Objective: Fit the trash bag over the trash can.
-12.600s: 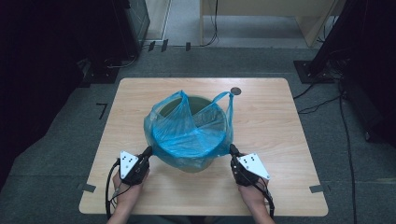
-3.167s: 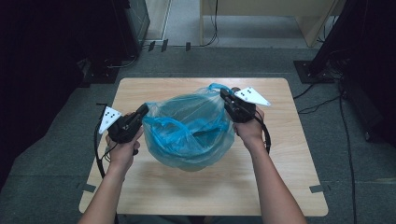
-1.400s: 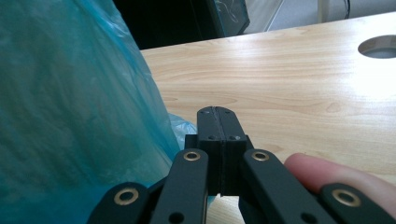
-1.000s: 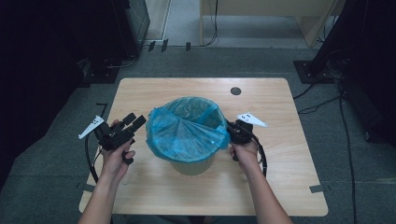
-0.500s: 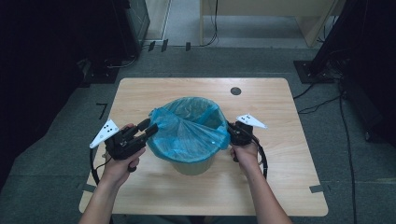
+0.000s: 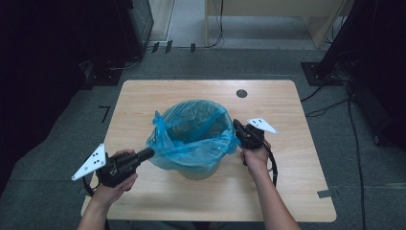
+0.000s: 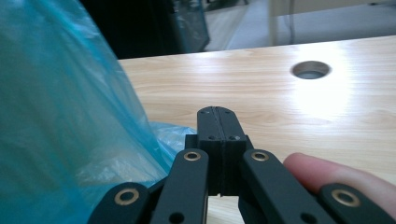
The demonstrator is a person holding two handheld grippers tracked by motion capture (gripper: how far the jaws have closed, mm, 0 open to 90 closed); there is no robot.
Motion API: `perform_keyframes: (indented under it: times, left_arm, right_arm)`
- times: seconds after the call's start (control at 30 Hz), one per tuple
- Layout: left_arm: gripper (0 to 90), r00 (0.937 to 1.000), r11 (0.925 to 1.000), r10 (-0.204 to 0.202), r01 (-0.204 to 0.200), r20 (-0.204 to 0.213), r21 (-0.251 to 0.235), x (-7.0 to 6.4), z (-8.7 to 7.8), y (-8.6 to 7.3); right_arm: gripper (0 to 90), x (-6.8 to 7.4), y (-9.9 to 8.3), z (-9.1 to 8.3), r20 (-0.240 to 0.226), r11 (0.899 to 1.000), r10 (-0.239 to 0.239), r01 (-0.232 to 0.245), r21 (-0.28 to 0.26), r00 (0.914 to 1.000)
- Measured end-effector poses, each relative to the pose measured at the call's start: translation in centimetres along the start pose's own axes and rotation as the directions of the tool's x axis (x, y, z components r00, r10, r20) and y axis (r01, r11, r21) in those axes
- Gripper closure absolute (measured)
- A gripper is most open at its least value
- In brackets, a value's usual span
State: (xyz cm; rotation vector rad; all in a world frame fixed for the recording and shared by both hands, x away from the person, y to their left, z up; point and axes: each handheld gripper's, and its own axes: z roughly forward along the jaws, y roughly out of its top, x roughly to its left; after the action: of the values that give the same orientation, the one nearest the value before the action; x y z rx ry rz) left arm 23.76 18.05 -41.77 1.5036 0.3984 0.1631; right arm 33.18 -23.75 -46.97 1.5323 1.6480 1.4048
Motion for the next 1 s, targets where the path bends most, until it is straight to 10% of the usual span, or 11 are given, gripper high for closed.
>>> perform_keyframes:
  times: [0.27,0.37,0.5,0.57,0.6,0.63,0.67,0.7,0.8,0.93,1.0]
  left_arm:
    - [90.0,0.9939,0.9762,-0.106,0.098,0.031,0.193,1.7,-0.6,-5.5]
    - [90.0,0.9969,0.9469,-0.068,0.077,-0.038,0.312,1.9,0.6,-6.4]
    - [90.0,0.9838,0.9198,-0.083,0.137,-0.159,0.368,3.0,1.6,-6.9]
    - [90.0,0.9727,0.8853,-0.063,0.158,-0.223,0.437,3.5,2.2,-7.5]
    - [90.0,0.9561,0.8409,-0.008,0.165,-0.293,0.515,3.8,2.6,-8.2]
    - [90.0,0.9413,0.8167,0.017,0.182,-0.337,0.548,4.1,2.9,-8.6]
    - [89.8,0.9046,0.7980,0.029,0.235,-0.425,0.555,4.6,3.0,-9.2]
    - [89.9,0.8859,0.7992,0.007,0.274,-0.464,0.535,4.9,2.8,-9.3]
    - [89.9,0.7806,0.8377,-0.032,0.361,-0.624,0.409,6.1,1.8,-8.9]
    - [90.0,0.6794,0.8365,-0.110,0.457,-0.725,0.302,7.0,0.7,-9.0]
    - [90.0,0.6663,0.8330,-0.091,0.458,-0.740,0.310,7.1,0.6,-9.0]
  right_arm:
    - [90.0,-0.7,-0.1,-0.6,0.042,0.999,0.026,-0.025,-0.031,0.9988]
    - [90.0,-0.3,-0.1,-1.1,0.043,0.999,-0.001,0.003,-0.044,0.9991]
    - [90.0,0.1,-0.6,-1.5,0.045,0.997,-0.073,0.074,-0.028,0.9964]
    - [90.0,0.1,-1.2,-1.5,0.043,0.996,-0.090,0.091,-0.007,0.9950]
    - [90.0,0.1,-1.4,-1.4,0.054,0.995,-0.098,0.098,0.004,0.9937]
    - [90.0,-0.1,-2.0,-1.3,0.068,0.994,-0.103,0.101,0.027,0.9924]
    - [90.0,-0.4,-2.4,-1.1,0.066,0.995,-0.097,0.094,0.040,0.9931]
    - [90.0,-0.8,-3.0,-0.8,0.069,0.995,-0.077,0.073,0.068,0.9946]
    - [90.0,-2.0,-3.9,-0.3,0.114,0.991,-0.085,0.071,0.115,0.9899]
    - [90.0,-3.4,-4.5,0.0,0.200,0.976,-0.078,0.035,0.214,0.9766]
    - [90.0,-4.0,-4.5,-0.2,0.234,0.974,-0.066,0.011,0.227,0.9700]
